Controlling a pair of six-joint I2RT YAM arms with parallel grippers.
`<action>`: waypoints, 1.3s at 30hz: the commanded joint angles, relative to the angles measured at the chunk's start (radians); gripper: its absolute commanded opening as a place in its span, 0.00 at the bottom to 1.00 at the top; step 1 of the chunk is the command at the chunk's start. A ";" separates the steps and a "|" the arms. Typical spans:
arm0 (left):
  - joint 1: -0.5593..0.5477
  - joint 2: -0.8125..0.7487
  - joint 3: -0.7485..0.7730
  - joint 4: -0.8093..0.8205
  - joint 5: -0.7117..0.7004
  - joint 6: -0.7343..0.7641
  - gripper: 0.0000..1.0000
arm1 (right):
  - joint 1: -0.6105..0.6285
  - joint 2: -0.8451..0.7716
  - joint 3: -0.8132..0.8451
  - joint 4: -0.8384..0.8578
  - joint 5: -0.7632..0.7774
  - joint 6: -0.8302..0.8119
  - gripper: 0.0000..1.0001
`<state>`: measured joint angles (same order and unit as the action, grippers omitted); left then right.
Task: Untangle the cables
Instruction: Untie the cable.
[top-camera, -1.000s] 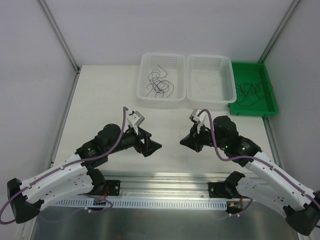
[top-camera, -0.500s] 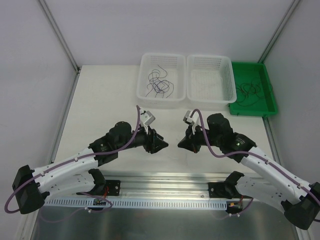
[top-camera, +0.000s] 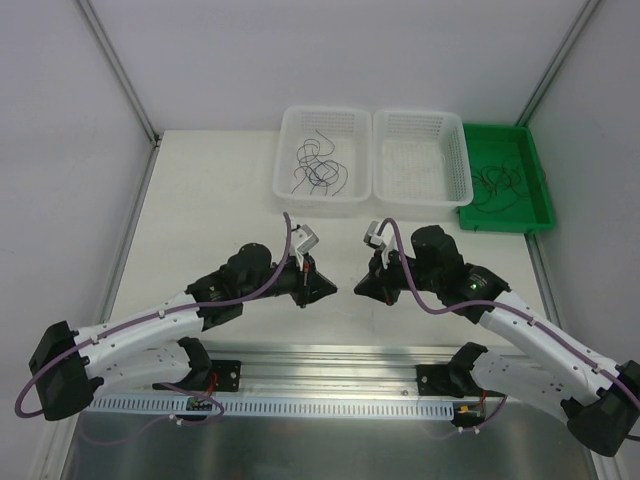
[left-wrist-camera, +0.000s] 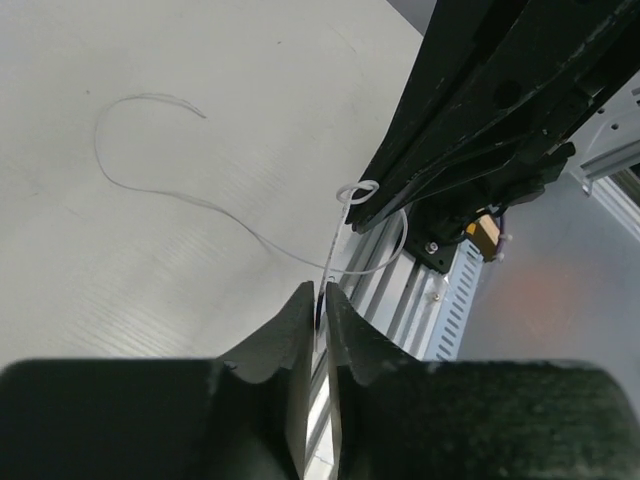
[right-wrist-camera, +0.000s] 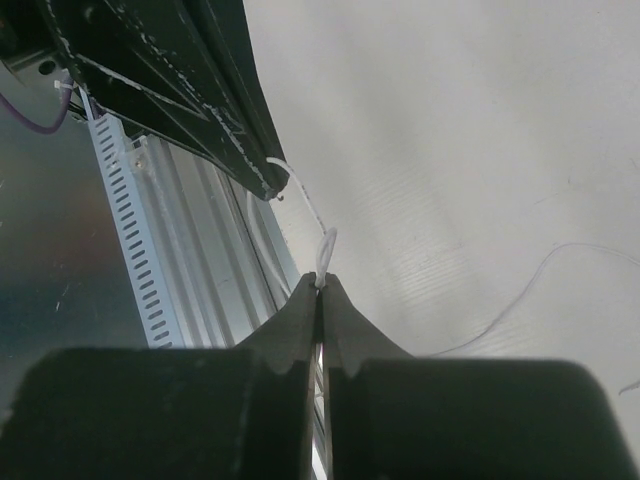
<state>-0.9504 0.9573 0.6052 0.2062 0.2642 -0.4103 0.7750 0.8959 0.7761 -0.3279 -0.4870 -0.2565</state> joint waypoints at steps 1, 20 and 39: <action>-0.011 0.011 0.019 0.058 0.033 0.008 0.02 | 0.007 0.000 0.046 0.023 -0.016 -0.029 0.01; -0.053 0.090 0.117 -0.048 0.099 0.060 0.00 | 0.060 0.031 0.077 -0.043 0.079 -0.070 0.01; -0.053 0.028 0.091 -0.087 -0.002 0.039 0.00 | 0.078 -0.101 -0.144 0.220 0.255 0.188 0.34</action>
<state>-0.9955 0.9943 0.6838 0.1139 0.3012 -0.3733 0.8429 0.8204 0.6388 -0.2092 -0.2394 -0.1070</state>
